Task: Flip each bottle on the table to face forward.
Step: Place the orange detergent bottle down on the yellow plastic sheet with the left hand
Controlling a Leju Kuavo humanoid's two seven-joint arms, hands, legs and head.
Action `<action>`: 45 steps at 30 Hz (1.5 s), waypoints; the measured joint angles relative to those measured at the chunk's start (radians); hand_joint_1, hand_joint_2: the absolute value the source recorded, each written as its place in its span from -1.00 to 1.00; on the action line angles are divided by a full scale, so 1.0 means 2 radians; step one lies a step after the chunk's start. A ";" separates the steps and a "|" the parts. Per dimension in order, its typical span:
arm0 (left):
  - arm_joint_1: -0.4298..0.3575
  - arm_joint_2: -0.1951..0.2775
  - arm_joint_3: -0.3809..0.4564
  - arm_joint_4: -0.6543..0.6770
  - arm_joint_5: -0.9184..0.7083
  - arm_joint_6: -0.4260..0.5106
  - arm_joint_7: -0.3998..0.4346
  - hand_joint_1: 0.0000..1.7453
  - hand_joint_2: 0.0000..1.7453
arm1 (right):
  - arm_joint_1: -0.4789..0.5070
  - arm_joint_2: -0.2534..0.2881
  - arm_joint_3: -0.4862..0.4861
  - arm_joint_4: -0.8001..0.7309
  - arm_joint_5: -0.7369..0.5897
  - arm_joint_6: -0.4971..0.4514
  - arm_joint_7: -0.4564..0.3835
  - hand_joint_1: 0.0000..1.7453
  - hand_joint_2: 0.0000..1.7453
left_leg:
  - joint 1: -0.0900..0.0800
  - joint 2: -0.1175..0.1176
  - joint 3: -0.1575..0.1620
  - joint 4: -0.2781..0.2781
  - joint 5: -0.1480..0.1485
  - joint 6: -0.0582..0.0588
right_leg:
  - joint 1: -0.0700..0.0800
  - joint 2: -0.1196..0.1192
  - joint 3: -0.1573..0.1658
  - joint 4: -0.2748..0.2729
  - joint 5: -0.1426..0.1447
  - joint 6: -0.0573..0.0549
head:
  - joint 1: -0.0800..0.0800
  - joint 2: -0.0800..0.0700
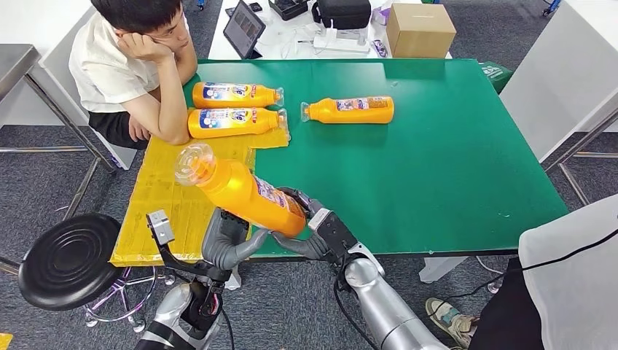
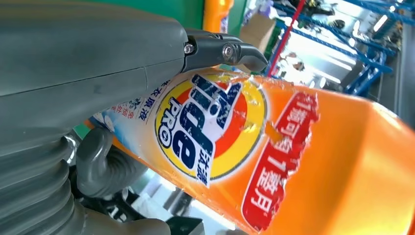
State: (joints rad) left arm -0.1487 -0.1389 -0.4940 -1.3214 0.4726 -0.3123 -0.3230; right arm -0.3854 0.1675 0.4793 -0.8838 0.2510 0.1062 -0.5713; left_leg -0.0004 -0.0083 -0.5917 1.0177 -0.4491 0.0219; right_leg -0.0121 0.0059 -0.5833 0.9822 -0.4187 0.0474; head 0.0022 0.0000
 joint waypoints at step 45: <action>0.001 -0.006 0.039 -0.010 0.025 0.063 -0.003 1.00 1.00 | 0.068 -0.006 0.030 -0.139 -0.066 -0.073 -0.064 -1.00 -1.00 | 0.000 0.000 -0.001 0.000 0.000 0.000 | 0.000 0.000 -0.001 0.000 0.000 0.000 | 0.000 0.000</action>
State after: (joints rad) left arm -0.1475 -0.1504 -0.4167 -1.3413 0.5219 -0.1857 -0.3281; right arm -0.2491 0.1555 0.5396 -1.1613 0.1187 -0.0407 -0.6992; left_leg -0.0004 -0.0082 -0.5935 1.0177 -0.4491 0.0219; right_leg -0.0121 0.0056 -0.5856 0.9822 -0.4187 0.0473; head 0.0024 0.0000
